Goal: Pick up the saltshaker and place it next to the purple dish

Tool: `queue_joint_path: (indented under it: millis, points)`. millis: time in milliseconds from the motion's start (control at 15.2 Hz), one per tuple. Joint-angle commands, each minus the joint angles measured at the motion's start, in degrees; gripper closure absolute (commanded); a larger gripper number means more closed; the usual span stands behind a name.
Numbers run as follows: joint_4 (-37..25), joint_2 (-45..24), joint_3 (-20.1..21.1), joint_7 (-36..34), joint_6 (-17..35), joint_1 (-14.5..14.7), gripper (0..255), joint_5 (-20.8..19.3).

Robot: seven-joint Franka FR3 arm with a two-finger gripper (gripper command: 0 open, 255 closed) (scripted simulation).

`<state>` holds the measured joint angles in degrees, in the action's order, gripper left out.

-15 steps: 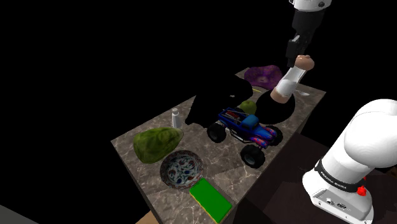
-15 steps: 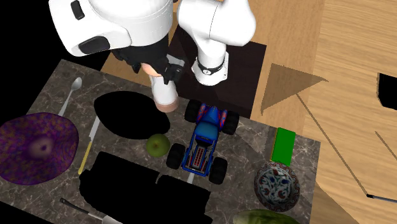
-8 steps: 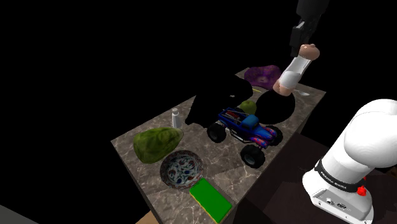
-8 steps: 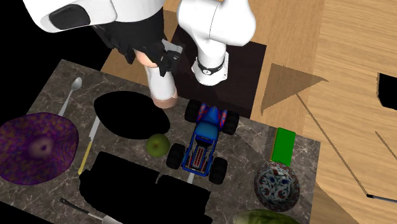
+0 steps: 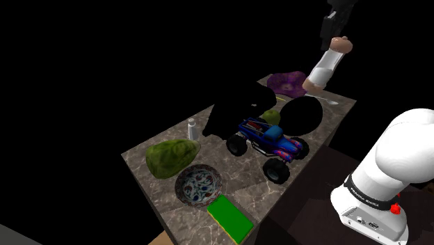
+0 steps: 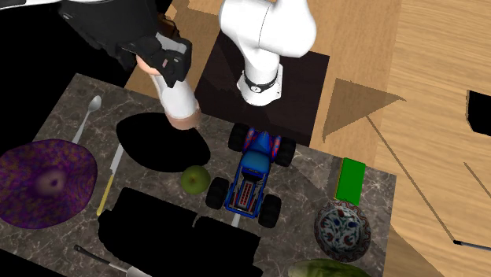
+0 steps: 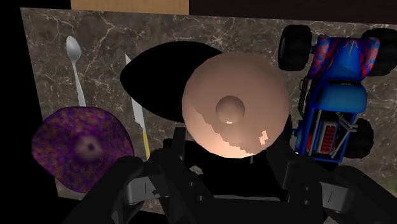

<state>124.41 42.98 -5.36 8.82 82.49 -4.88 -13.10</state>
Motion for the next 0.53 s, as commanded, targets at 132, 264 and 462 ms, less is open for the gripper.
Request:
queue_joint_path:
  millis: [132,264,462]
  points:
    - [-3.11,-4.26,-4.56,4.62,2.26,-0.84,255,-2.45]
    - [-4.99,-6.78,-6.93,7.02,3.5,-1.2,255,-3.38]
    - [-8.32,-10.93,-10.5,10.67,5.3,-1.59,255,-4.31]
